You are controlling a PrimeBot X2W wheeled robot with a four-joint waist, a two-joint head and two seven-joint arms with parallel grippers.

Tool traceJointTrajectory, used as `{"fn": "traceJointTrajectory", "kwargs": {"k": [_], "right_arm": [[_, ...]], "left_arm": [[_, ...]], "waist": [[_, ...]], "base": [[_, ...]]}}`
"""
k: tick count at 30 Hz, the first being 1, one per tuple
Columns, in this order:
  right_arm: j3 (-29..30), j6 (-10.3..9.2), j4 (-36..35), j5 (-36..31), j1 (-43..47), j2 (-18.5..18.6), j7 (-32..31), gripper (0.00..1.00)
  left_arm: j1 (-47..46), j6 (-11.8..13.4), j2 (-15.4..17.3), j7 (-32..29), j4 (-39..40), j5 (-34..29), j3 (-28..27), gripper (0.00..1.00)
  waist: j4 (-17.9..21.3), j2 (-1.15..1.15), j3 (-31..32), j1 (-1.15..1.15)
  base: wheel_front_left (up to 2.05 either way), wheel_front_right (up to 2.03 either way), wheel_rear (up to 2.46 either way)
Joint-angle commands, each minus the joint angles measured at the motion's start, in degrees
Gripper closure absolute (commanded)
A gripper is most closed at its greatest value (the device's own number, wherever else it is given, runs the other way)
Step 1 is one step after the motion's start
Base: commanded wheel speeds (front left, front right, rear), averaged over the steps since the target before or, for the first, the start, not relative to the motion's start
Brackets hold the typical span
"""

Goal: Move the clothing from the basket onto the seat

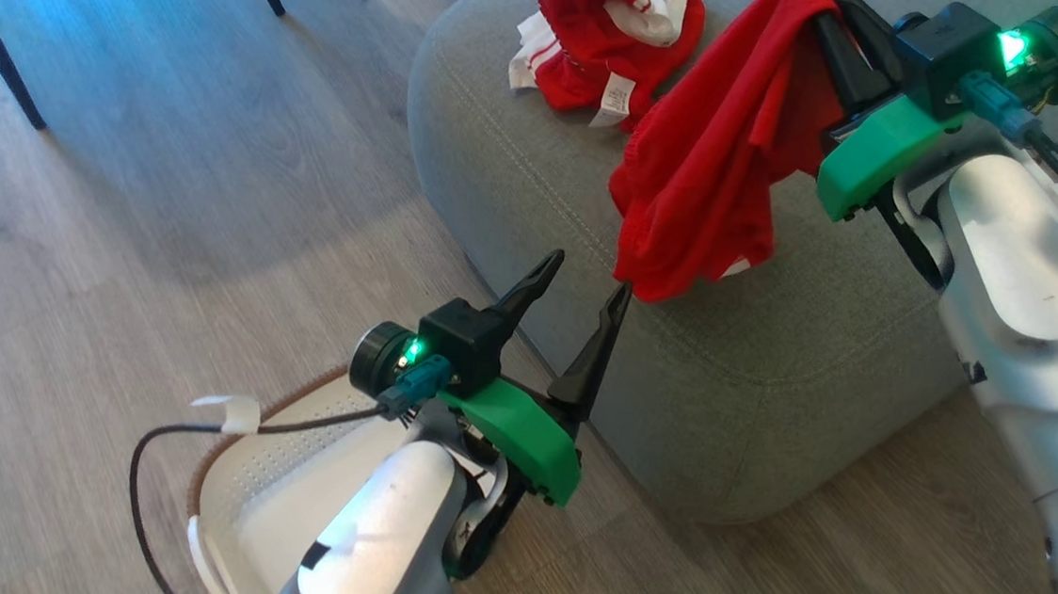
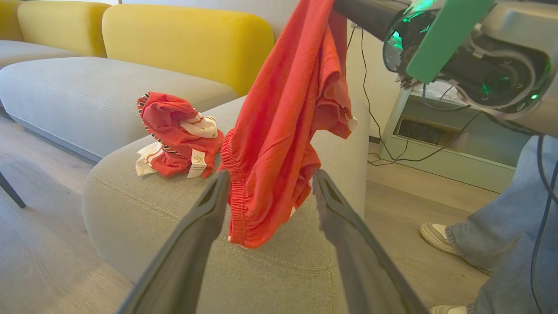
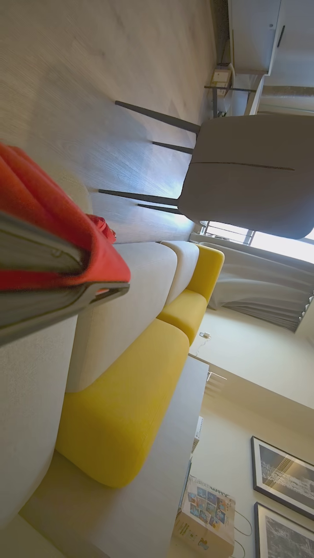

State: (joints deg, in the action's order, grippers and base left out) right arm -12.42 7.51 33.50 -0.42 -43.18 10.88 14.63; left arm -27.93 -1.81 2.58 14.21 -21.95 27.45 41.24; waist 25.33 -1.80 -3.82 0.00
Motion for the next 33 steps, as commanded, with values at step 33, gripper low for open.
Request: {"fn": "traceJointTrajectory", "kwargs": {"k": [33], "right_arm": [[9.7,-0.02,17.3,1.7,-44.5,16.4,-10.7,1.0]], "left_arm": [[-12.7,1.6,0.7,0.8,4.8,-8.0,-1.7,0.0]], "waist": [[-17.4,0.0,-22.1,0.0]], "base": [[0.0,0.0,0.0]]}}
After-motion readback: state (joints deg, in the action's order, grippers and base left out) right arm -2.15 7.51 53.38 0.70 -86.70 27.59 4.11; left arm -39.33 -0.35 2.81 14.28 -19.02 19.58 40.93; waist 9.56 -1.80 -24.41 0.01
